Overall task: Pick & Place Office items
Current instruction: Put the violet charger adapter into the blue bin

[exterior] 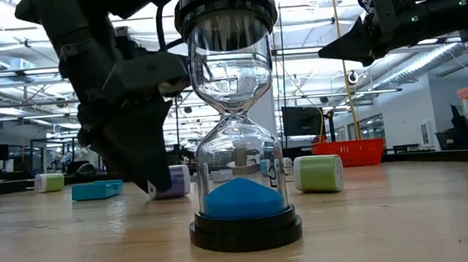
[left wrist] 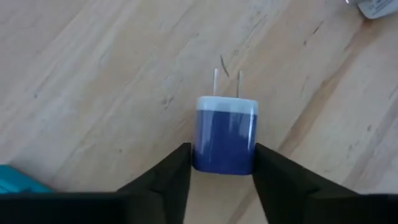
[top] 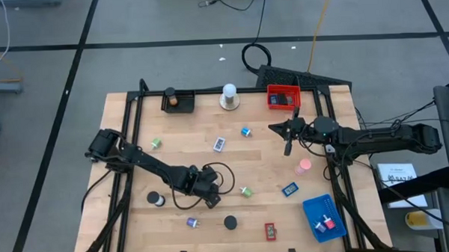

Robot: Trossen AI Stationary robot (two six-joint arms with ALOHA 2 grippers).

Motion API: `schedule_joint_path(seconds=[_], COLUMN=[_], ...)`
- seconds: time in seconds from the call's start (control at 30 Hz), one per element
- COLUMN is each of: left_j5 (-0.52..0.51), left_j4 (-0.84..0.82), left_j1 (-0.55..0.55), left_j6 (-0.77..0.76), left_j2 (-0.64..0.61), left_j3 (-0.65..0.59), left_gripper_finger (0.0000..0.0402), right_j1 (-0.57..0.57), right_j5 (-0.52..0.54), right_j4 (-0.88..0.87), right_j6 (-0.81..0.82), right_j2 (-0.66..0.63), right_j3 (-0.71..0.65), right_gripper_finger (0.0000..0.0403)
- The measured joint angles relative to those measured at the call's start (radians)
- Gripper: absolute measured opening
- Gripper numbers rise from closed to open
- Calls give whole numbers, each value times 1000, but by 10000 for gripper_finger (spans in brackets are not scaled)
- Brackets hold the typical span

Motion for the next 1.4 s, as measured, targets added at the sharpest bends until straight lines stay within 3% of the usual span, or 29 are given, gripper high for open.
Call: schedule_joint_path(seconds=[0.1, 0.43, 0.77, 0.9, 1.17, 1.4], left_j5=[-6, -26, -21, 53, 112, 134], left_j4=[0, 44, 520, 622, 546, 481], left_j1=[0, 84, 259, 301, 308, 309], left_j6=[23, 200, 527, 567, 648, 646], left_j2=[0, -5, 19, 105, 284, 332], left_j3=[0, 0, 1, 33, 251, 299], left_gripper_finger=[132, 143, 133, 133, 132, 132], right_j1=[0, 0, 0, 0, 0, 0], right_j5=[0, 0, 3, 3, 3, 3], right_j4=[0, 0, 46, 46, 47, 43], right_j6=[-1, -2, -7, -7, -7, -7], right_j2=[0, 0, 0, 0, 0, 0], right_j3=[0, 0, -19, -19, -20, -20], right_gripper_finger=[4, 4, 4, 4, 4, 4])
